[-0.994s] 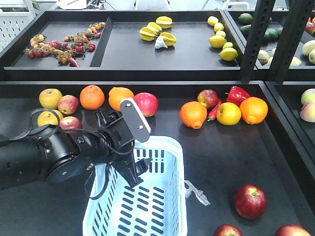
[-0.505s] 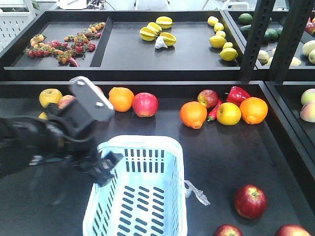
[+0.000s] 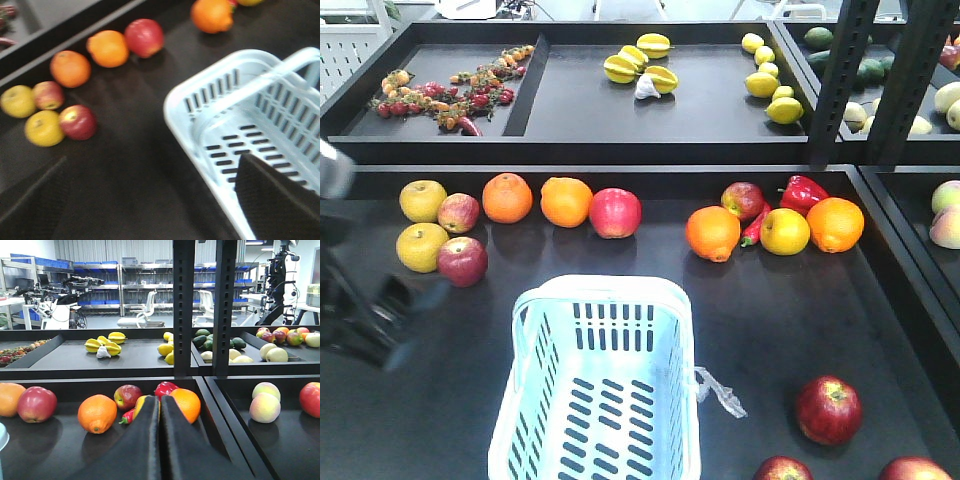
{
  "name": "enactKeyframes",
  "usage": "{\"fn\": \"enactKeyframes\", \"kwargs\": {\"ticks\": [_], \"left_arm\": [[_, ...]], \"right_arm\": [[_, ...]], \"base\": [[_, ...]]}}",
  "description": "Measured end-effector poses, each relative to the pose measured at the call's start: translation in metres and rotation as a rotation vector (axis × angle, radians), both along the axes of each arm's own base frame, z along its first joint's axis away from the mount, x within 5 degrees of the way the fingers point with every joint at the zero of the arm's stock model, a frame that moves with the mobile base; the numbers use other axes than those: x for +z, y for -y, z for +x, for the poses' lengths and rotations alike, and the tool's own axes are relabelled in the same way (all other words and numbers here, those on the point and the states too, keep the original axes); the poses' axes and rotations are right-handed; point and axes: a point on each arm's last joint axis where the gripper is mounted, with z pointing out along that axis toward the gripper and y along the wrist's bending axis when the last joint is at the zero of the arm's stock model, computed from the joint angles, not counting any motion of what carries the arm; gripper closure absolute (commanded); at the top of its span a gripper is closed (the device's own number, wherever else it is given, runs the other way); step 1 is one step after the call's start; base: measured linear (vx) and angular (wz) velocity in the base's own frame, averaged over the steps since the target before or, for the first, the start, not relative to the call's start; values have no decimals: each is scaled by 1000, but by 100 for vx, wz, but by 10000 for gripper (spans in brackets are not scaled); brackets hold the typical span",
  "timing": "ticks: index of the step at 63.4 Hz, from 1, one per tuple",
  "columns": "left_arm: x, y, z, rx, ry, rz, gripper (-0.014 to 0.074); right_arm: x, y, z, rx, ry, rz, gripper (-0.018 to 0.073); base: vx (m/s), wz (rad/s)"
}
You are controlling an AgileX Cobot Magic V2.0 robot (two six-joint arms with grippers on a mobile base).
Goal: Pick three apples into basket with both arms
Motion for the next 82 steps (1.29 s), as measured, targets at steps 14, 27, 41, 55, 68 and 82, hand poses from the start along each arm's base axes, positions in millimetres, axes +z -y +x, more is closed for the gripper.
{"fn": "enactKeyframes", "kwargs": {"ticks": [14, 27, 41, 55, 68, 82], "left_arm": [[10, -26, -12, 187, 44, 1, -16], [0, -39, -25, 232, 47, -17, -15], [-27, -60, -38, 386, 67, -50, -13], [-26, -70, -48, 422, 92, -79, -10], [-26, -70, -49, 422, 94, -81, -10], [-26, -70, -49, 422, 94, -81, -10]], "right_arm": [[0, 0, 0, 0, 0, 0, 568], [0, 0, 0, 0, 1, 0, 568], [0, 0, 0, 0, 1, 0, 568], [0, 0, 0, 0, 0, 0, 568], [0, 0, 0, 0, 0, 0, 568], [0, 0, 0, 0, 0, 0, 568]], "base": [[0, 0], [0, 0], [0, 0], [0, 0], [0, 0], [0, 0]]}}
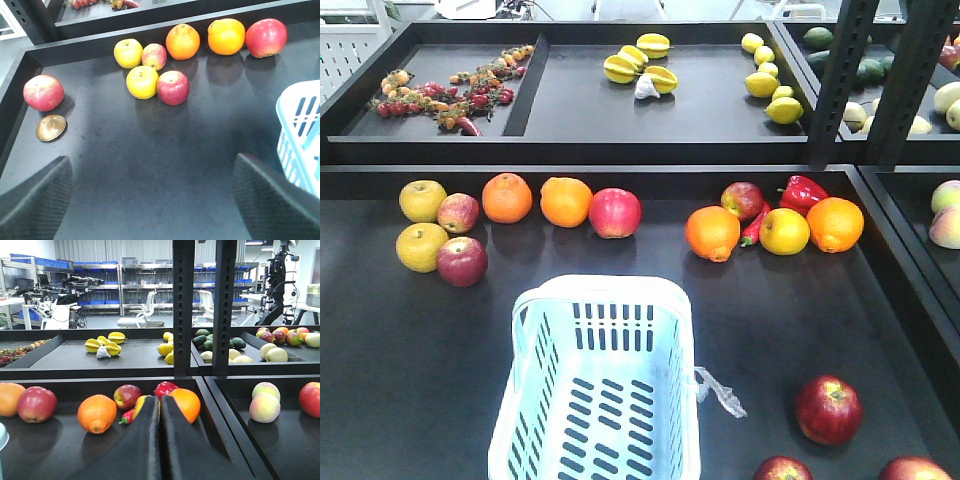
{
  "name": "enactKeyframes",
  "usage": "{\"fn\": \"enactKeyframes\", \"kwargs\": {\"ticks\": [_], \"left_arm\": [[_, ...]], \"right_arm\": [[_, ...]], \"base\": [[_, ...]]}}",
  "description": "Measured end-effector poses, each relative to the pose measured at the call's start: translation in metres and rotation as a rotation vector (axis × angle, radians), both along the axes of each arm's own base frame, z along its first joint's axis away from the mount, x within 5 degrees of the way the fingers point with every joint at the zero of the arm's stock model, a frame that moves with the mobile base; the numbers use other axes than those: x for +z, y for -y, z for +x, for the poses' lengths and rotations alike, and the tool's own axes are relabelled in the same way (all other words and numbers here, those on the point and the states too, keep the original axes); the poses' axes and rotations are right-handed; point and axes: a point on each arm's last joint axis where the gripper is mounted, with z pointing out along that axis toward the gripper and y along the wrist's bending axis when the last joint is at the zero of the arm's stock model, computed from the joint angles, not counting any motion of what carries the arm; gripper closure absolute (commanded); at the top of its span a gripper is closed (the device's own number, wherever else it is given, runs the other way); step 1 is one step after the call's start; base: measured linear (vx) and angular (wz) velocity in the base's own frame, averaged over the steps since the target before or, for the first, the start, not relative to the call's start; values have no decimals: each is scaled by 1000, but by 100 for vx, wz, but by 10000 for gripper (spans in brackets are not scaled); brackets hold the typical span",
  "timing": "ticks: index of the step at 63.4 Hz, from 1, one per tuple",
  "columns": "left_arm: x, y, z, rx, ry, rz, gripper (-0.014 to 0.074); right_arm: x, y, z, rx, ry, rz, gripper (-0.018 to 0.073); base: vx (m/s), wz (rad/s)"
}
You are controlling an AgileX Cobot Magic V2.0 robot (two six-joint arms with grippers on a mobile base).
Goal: Pick three apples into basket with both arms
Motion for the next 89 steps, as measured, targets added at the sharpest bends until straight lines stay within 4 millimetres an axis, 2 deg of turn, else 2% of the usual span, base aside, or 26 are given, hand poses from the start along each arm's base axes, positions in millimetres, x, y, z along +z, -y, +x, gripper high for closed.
{"fn": "enactKeyframes", "kwargs": {"ticks": [14, 39, 51, 66, 78, 89], "left_arm": [[2, -2, -2, -16, 11, 12, -10], [16, -22, -32, -68, 114, -10, 2], [24, -25, -36, -94, 145, 2, 4], [26, -6, -22, -201, 165, 2, 4], [23, 18, -1, -300, 154, -5, 4], [16, 26, 26, -281, 129, -31, 4]], "right_arm": [[0, 0, 0, 0, 0, 0, 568], [0, 0, 0, 0, 0, 0, 568], [0, 0, 0, 0, 0, 0, 568], [0, 0, 0, 0, 0, 0, 568], [0, 0, 0, 0, 0, 0, 568], [0, 0, 0, 0, 0, 0, 568]], "base": [[0, 0], [0, 0], [0, 0], [0, 0], [0, 0], [0, 0]]}}
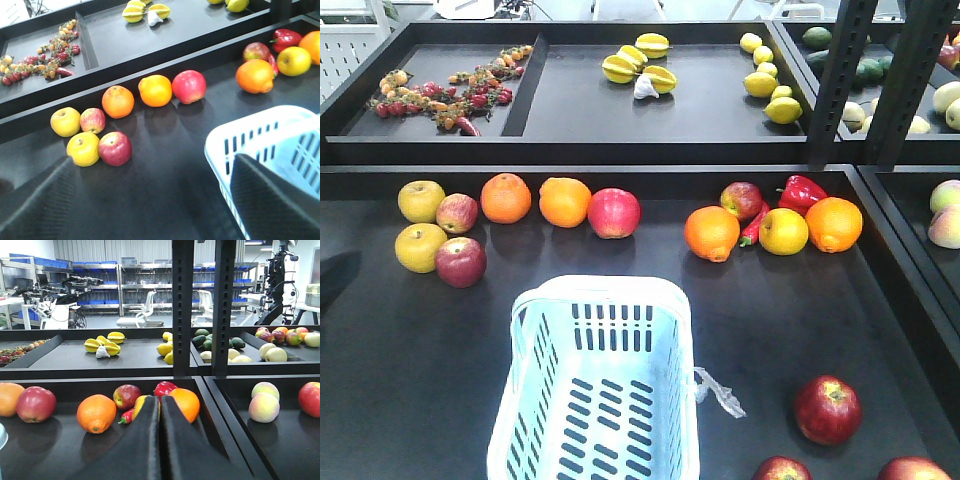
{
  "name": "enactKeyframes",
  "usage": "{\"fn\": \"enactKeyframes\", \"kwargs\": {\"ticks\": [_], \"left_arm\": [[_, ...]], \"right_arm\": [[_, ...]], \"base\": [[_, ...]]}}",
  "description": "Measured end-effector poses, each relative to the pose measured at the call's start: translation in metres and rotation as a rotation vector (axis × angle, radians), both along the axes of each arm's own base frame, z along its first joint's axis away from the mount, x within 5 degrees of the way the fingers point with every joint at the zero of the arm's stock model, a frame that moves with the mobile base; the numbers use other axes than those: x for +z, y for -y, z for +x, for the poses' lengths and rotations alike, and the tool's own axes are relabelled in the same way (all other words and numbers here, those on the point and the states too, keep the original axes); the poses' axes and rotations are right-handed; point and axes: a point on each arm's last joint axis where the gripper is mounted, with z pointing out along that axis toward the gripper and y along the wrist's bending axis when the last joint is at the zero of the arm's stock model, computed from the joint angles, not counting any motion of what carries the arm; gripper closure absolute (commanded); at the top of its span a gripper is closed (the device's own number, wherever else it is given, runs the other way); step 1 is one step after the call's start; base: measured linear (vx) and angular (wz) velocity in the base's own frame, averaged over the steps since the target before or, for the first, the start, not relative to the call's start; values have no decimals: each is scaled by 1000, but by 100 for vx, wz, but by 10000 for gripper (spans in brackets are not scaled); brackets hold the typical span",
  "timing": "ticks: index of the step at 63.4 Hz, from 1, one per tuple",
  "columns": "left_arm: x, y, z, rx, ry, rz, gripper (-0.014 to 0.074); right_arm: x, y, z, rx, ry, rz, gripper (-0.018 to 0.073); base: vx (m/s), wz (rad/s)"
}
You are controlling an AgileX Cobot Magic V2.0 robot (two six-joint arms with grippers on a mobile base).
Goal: Pick three apples into basket with both arms
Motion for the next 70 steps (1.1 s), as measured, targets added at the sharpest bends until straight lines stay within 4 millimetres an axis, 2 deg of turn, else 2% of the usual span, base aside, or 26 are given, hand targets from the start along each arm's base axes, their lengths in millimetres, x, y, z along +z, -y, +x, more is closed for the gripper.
{"fn": "enactKeyframes", "kwargs": {"ticks": [11, 22, 32, 49, 59, 70], "left_arm": [[-8, -7, 20, 62, -37, -12, 4], [-6, -15, 22, 89, -22, -45, 4], [-5, -26, 13, 124, 13, -73, 4], [-32, -36, -14, 171, 33, -75, 4], [-30, -37, -24, 170, 74, -68, 4], [-29, -38, -25, 169, 80, -67, 4]], "right_arm": [[0, 0, 0, 0, 0, 0, 568], [0, 0, 0, 0, 1, 0, 568], [0, 0, 0, 0, 1, 0, 568], [0, 0, 0, 0, 0, 0, 568], [0, 0, 0, 0, 0, 0, 568], [0, 0, 0, 0, 1, 0, 568]], "base": [[0, 0], [0, 0], [0, 0], [0, 0], [0, 0], [0, 0]]}}
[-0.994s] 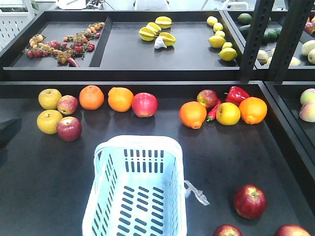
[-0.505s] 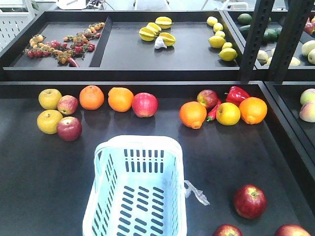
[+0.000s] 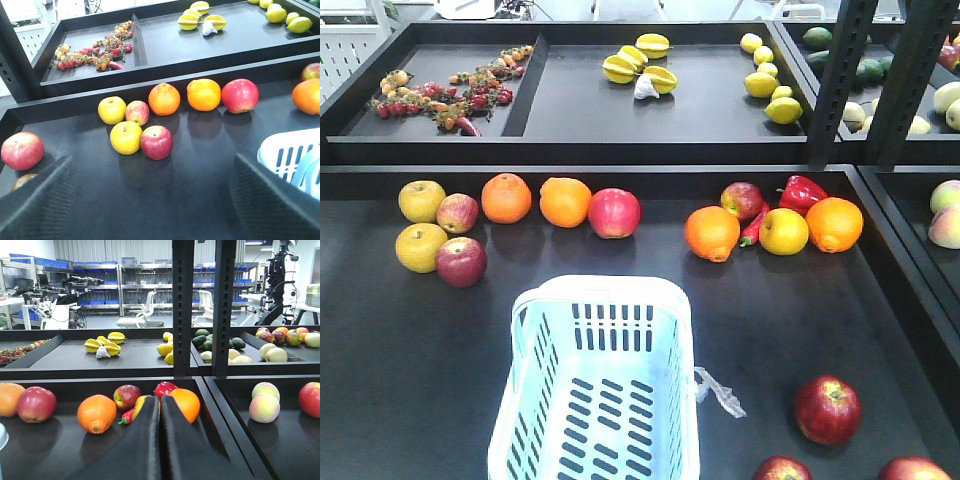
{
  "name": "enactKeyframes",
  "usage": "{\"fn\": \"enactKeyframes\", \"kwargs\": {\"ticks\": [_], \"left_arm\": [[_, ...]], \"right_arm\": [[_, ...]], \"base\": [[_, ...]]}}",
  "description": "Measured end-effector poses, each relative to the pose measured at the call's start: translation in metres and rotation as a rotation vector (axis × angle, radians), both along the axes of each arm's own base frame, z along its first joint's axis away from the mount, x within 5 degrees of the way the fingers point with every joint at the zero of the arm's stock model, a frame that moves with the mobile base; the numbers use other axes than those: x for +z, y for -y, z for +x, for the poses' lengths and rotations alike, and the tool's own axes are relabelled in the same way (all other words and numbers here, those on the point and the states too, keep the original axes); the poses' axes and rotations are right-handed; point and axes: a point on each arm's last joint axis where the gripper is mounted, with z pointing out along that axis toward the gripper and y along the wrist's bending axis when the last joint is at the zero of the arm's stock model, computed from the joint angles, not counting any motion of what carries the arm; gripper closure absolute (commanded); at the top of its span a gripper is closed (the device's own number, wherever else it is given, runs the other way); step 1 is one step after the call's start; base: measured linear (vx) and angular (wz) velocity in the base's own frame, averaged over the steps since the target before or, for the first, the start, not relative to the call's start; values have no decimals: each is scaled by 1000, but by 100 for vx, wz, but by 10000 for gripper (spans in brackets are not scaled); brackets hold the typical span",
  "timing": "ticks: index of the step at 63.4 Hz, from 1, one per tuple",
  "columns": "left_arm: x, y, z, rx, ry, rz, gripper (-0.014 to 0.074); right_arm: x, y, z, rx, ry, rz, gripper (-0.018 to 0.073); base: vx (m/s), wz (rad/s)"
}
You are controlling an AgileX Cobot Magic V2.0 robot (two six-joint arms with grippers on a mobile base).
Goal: Pick three apples into basket with both arms
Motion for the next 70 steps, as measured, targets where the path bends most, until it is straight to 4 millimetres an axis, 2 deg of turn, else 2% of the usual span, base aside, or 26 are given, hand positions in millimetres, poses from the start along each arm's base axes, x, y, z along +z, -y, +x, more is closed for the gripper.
{"fn": "enactKeyframes", "kwargs": {"ticks": [55, 70], "left_arm": [[-4, 0, -2, 2, -48, 4, 4], [-4, 0, -2, 2, -48, 4, 4]], "right_arm": [[1, 0, 0, 0, 9, 1, 568], [-1, -1, -1, 12, -91, 136, 568]], "base": [[0, 0], [0, 0]]}}
